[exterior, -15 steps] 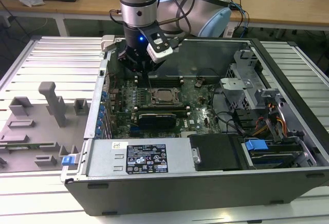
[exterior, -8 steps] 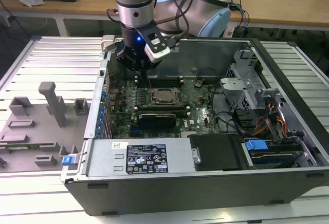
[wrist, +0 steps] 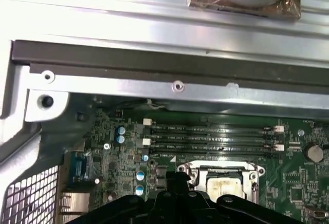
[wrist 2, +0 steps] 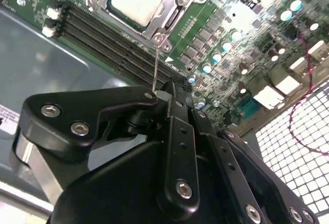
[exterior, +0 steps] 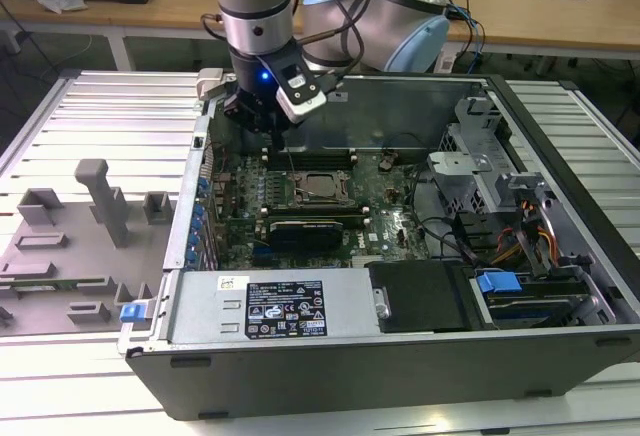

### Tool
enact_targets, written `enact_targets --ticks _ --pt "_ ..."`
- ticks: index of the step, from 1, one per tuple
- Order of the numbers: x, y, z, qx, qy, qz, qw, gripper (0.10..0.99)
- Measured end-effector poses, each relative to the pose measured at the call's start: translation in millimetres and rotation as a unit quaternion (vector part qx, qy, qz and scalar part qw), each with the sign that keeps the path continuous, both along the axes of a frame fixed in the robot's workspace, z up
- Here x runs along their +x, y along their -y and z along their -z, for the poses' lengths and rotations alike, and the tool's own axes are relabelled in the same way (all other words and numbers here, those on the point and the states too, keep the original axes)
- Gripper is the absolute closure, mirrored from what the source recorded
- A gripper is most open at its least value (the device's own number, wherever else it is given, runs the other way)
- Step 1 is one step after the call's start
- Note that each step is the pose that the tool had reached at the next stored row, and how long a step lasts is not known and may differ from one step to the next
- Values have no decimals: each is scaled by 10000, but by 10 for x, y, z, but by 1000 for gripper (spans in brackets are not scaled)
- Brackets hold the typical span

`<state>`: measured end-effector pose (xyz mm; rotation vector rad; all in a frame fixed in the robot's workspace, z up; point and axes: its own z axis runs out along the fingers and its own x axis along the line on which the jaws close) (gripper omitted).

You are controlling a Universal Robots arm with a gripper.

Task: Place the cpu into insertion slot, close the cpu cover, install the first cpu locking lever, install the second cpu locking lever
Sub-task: 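Install the first cpu locking lever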

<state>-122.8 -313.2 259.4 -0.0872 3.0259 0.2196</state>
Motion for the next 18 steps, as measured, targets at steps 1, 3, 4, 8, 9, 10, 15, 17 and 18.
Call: enact_targets --ticks 1,3,4,8,9,10,15,17,18 --pt "-1 -1 0 56 5 -11 10000 980" --pt "-3 -1 0 165 18 -34 9999 980" --pt "0 -1 2 173 21 -35 9998 980" --pt "158 10 4 172 21 -36 9998 980" --pt "200 14 4 172 20 -35 9998 980" --pt "304 29 5 173 18 -36 9998 980" --pt "577 56 17 167 14 -37 9999 980" --pt "575 56 30 166 157 -57 9997 980" --pt "571 56 34 166 207 -71 9996 980"
